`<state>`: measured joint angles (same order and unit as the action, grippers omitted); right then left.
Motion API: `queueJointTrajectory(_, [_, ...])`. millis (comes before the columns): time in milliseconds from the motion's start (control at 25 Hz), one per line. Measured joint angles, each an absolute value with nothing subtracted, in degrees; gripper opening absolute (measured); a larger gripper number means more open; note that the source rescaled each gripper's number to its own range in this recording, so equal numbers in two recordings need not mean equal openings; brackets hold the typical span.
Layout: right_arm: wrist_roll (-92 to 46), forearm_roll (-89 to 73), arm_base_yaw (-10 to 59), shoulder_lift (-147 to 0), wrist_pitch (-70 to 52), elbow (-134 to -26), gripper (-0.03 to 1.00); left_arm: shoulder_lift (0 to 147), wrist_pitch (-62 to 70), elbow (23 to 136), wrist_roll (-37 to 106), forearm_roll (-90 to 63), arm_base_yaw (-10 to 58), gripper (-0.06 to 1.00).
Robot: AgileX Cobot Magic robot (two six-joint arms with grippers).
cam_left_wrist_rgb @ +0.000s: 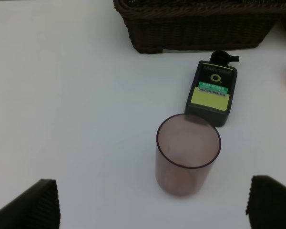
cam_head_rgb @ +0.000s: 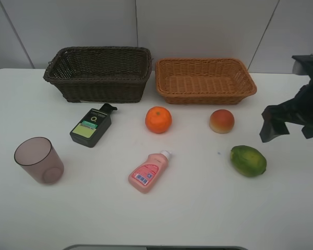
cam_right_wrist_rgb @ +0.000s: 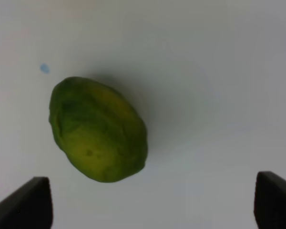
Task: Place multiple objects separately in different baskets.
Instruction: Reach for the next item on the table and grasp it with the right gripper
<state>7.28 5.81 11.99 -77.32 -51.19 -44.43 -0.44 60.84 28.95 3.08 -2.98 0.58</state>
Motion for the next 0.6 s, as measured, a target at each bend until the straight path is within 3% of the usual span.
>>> queueJointTrajectory(600, [0.00, 1.31, 14.80, -93.37, -41.56, -44.47, 0.89, -0.44, 60.84, 28.95, 3.08, -2.98, 0.58, 1.00])
